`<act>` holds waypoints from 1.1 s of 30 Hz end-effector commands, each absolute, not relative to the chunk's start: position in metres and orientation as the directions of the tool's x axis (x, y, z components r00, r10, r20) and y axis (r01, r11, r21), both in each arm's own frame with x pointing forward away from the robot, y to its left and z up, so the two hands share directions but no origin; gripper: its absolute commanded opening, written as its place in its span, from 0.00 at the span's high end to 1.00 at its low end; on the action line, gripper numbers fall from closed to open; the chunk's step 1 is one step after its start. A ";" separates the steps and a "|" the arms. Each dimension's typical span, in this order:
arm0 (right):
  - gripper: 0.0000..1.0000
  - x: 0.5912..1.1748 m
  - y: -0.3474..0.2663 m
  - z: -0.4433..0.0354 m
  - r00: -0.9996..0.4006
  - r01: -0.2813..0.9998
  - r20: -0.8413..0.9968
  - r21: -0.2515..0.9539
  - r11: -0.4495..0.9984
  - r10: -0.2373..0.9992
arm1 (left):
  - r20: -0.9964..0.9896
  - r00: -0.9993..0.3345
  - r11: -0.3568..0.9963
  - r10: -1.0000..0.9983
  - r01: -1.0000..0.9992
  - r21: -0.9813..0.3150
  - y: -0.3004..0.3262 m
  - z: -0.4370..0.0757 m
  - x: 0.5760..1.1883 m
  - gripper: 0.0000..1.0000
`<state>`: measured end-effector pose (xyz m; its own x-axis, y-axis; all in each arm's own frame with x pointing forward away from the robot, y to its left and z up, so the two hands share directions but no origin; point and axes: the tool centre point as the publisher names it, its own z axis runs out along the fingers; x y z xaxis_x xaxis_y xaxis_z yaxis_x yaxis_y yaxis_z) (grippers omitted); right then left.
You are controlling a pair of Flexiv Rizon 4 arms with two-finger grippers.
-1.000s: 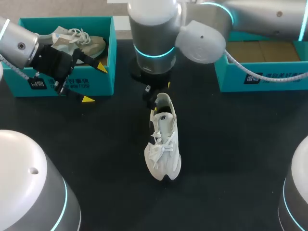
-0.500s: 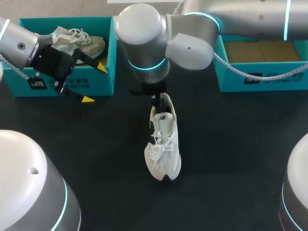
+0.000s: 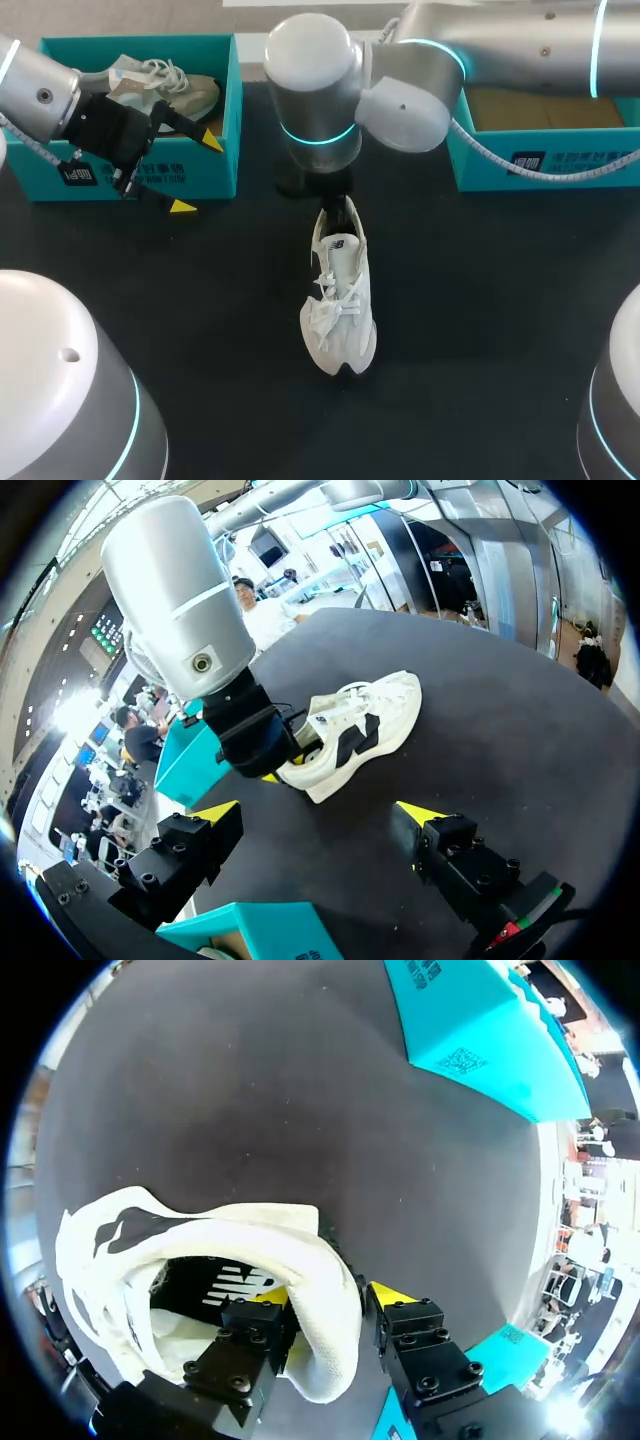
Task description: Take the shoe out of the shoebox, open the shoe tongue, remove and reinsert the insole, then place the shoe into the shoebox
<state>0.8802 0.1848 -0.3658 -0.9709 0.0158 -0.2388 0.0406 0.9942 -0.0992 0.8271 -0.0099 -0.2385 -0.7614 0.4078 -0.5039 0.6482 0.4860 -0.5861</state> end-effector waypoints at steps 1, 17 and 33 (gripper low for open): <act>0.58 0.880 0.187 -0.371 -0.973 0.049 -0.229 -0.112 0.992 0.022 | -0.503 -0.761 0.488 0.409 0.649 -0.584 -0.010 -0.239 0.826 0.00; 1.00 0.881 0.181 -0.374 -0.972 0.107 -0.223 -0.166 0.980 0.069 | -0.503 -0.761 0.488 0.409 0.649 -0.584 -0.010 -0.239 0.826 0.00; 1.00 0.882 0.187 -0.232 -0.960 0.101 -0.267 -0.072 0.992 0.078 | -0.503 -0.761 0.488 0.409 0.649 -0.584 -0.010 -0.239 0.826 0.00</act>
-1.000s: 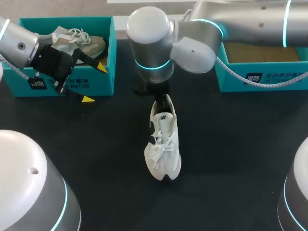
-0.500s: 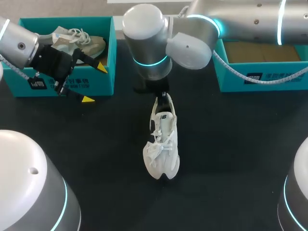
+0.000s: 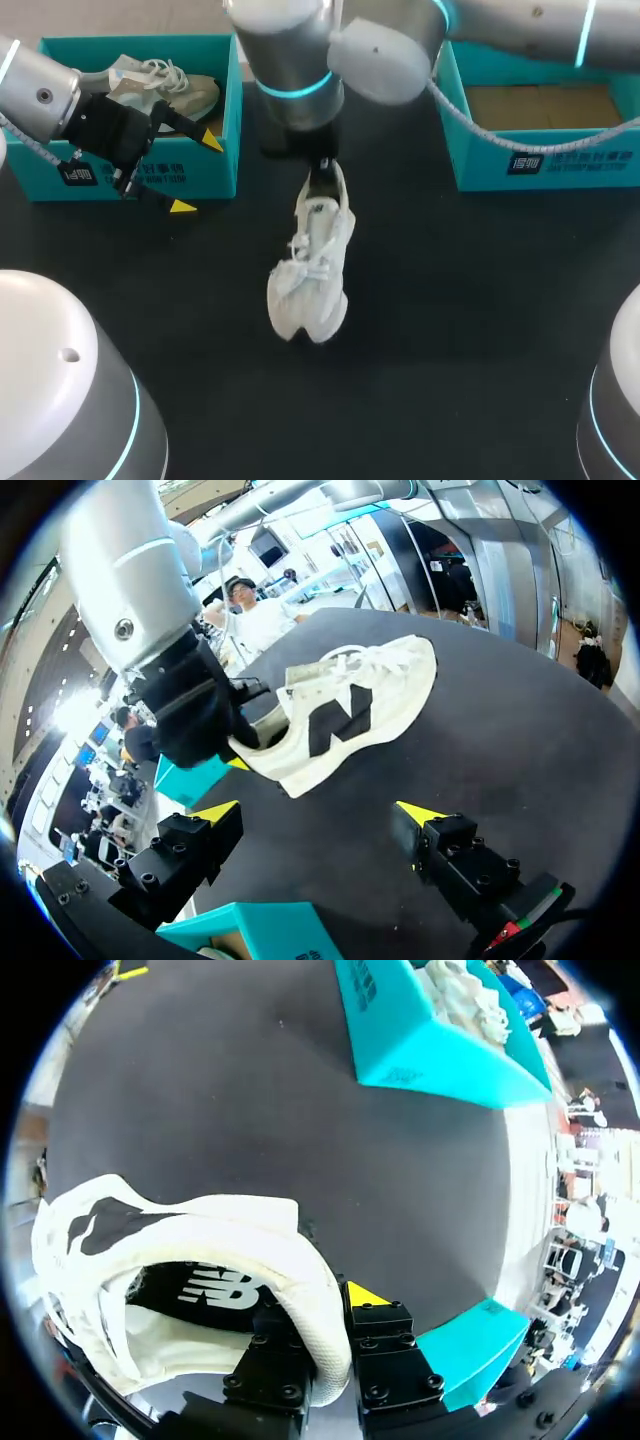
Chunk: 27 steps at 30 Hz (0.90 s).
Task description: Take the shoe out of the shoebox, open the shoe tongue, remove and reinsert the insole, then place the shoe into the shoebox
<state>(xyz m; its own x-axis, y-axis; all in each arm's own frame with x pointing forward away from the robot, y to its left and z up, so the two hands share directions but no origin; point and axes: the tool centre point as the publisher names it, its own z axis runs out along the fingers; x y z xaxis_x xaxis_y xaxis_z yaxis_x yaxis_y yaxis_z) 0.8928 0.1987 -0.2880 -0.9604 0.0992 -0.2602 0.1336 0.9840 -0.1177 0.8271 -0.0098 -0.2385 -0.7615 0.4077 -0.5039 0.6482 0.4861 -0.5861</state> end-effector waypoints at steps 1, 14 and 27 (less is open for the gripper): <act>1.00 0.882 0.187 -0.220 -0.959 0.080 -0.278 -0.069 0.994 0.058 | -0.503 -0.761 0.488 0.409 0.649 -0.584 -0.010 -0.239 0.826 0.00; 1.00 0.891 0.173 -0.140 -0.947 -0.057 -0.310 -0.104 0.993 -0.087 | -0.503 -0.761 0.488 0.409 0.649 -0.584 -0.010 -0.239 0.826 0.00; 1.00 0.891 0.172 -0.137 -0.944 -0.060 -0.318 -0.101 0.993 -0.090 | -0.503 -0.761 0.488 0.409 0.649 -0.584 -0.010 -0.239 0.826 0.00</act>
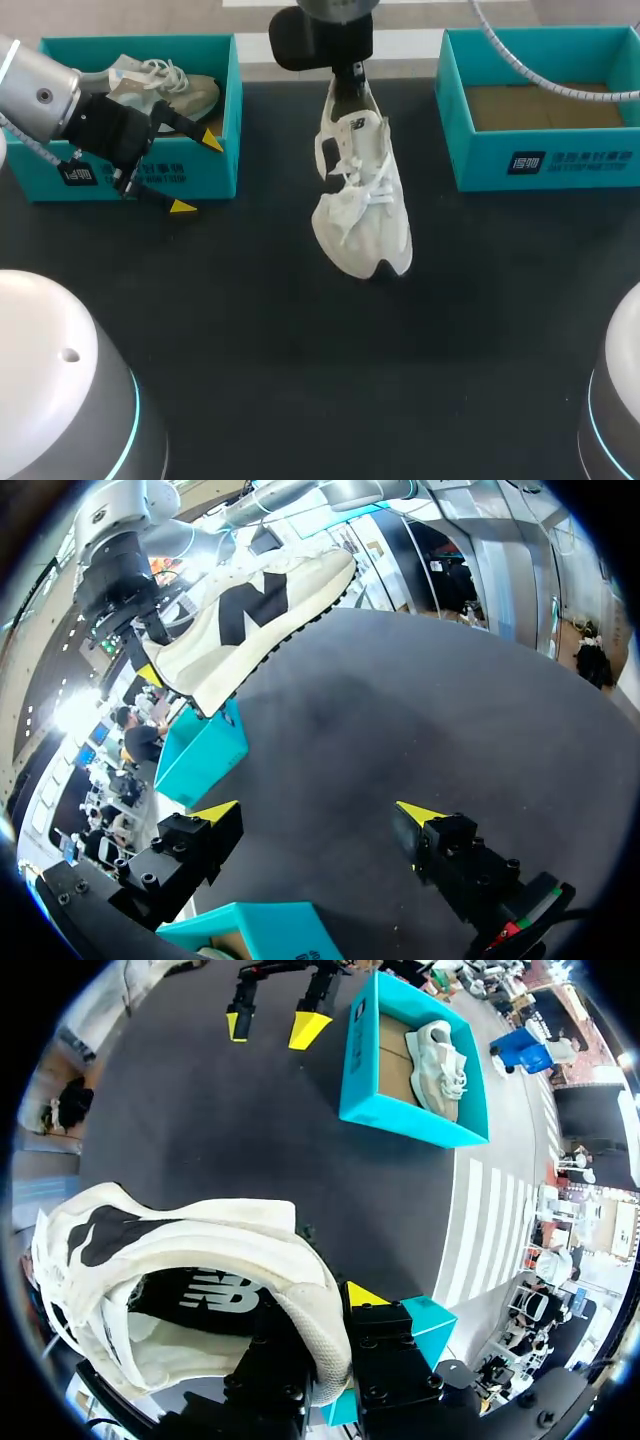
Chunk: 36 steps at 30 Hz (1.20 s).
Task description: Take the shoe out of the shoebox, open the shoe tongue, remove and reinsert the insole, then place the shoe into the shoebox
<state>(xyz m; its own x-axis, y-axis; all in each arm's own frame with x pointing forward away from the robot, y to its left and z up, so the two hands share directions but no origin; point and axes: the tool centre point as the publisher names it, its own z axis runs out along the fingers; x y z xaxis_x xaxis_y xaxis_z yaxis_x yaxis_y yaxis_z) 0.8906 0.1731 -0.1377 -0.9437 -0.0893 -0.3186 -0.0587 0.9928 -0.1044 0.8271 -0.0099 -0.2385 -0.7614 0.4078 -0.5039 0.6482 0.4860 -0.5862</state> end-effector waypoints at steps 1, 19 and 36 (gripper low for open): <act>1.00 0.891 0.172 -0.137 -0.944 -0.060 -0.318 -0.101 0.993 -0.090 | -0.503 -0.761 0.488 0.409 0.649 -0.584 -0.010 -0.239 0.826 0.00; 1.00 0.958 0.048 -0.123 -0.928 -0.123 -0.338 -0.114 0.986 -0.155 | -0.503 -0.761 0.488 0.409 0.649 -0.584 -0.010 -0.239 0.826 0.00; 1.00 1.008 -0.040 -0.124 -0.915 -0.125 -0.364 -0.148 0.981 -0.172 | -0.503 -0.761 0.488 0.409 0.649 -0.584 -0.010 -0.239 0.826 0.00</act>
